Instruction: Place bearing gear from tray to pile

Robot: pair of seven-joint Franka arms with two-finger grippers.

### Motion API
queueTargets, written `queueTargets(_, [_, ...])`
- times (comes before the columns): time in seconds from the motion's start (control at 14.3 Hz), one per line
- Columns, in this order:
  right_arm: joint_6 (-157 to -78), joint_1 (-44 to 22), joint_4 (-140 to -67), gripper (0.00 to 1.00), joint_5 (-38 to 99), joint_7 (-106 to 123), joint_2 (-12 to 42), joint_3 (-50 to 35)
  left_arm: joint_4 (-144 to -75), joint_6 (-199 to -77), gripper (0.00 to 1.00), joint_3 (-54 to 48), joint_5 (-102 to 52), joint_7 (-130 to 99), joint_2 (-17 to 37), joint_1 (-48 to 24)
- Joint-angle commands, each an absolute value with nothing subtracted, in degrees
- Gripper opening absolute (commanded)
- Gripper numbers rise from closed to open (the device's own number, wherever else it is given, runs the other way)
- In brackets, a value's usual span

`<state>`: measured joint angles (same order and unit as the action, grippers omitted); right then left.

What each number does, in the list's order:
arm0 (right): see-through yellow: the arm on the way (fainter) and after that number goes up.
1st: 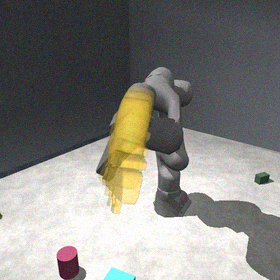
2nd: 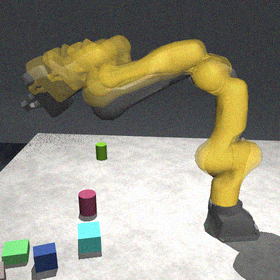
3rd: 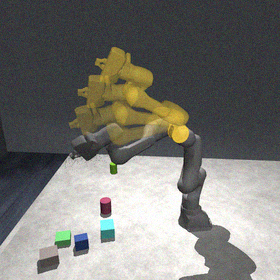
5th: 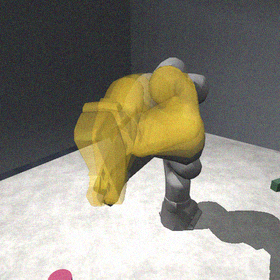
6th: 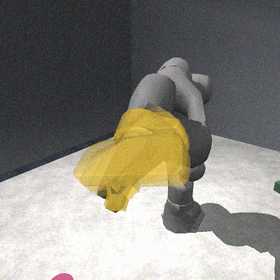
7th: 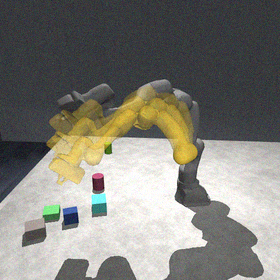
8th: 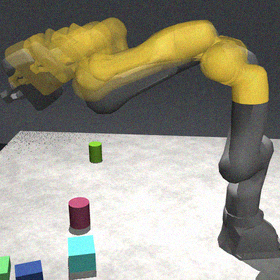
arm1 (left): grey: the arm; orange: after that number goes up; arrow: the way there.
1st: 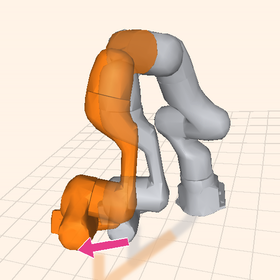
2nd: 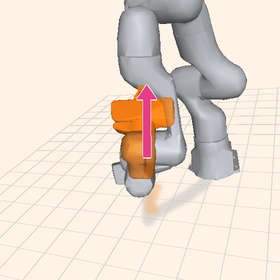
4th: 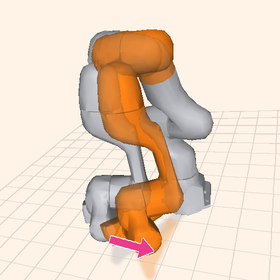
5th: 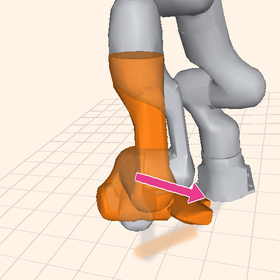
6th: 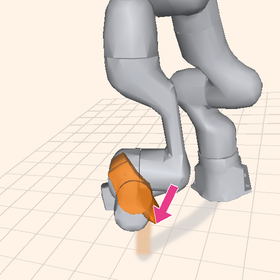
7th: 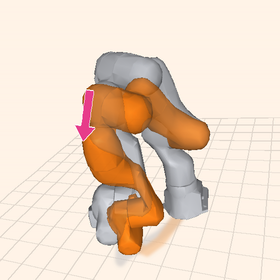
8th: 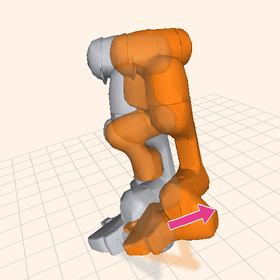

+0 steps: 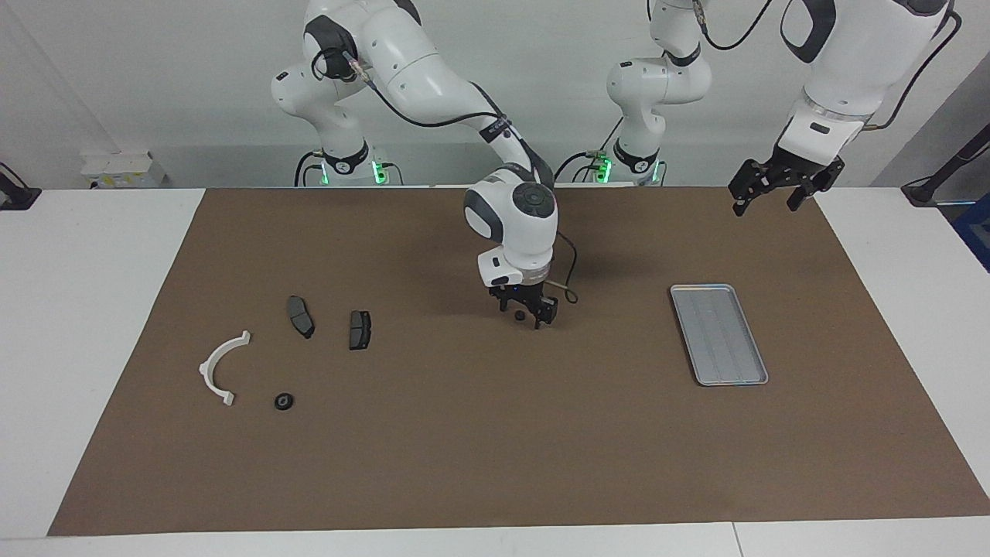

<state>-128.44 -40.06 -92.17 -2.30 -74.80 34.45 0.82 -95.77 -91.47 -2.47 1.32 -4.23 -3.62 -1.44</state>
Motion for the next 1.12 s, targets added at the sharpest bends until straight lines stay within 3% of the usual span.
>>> queueTargets(0.0, [-129.5, -39.7, -93.6, 0.81, -2.0, -75.1, 33.7, 0.4, -95.5, -90.4, 0.99, -1.8, 0.8, -4.7, -3.3, -2.4])
queueTargets(0.14, [-128.8, -39.6, -93.2, 0.62, -1.7, -75.1, 33.7, 0.1, -94.5, -90.3, 0.99, -1.8, 0.7, -4.7, -2.6, -2.5])
queueTargets(0.35, [-128.1, -39.3, -92.6, 0.12, -1.0, -75.1, 33.7, 0.0, -94.4, -90.5, 1.0, -1.8, 0.6, -4.7, -2.4, -2.5])
queueTargets(0.42, [-128.1, -39.2, -92.5, 0.0, -1.0, -75.1, 33.7, 0.0, -94.4, -90.4, 1.0, -1.8, 0.6, -4.4, -2.4, -2.5])
queueTargets(0.7, [-126.2, -38.8, -91.2, 0.0, -1.1, -75.0, 33.7, 0.1, -94.5, -90.3, 1.0, -1.8, 0.7, -4.0, -2.5, -2.5])
queueTargets(1.05, [-109.1, -30.5, -80.8, 0.0, -1.3, -59.3, 30.9, 0.1, -94.7, -90.3, 1.0, -1.8, 0.6, -4.0, -2.7, -2.5])
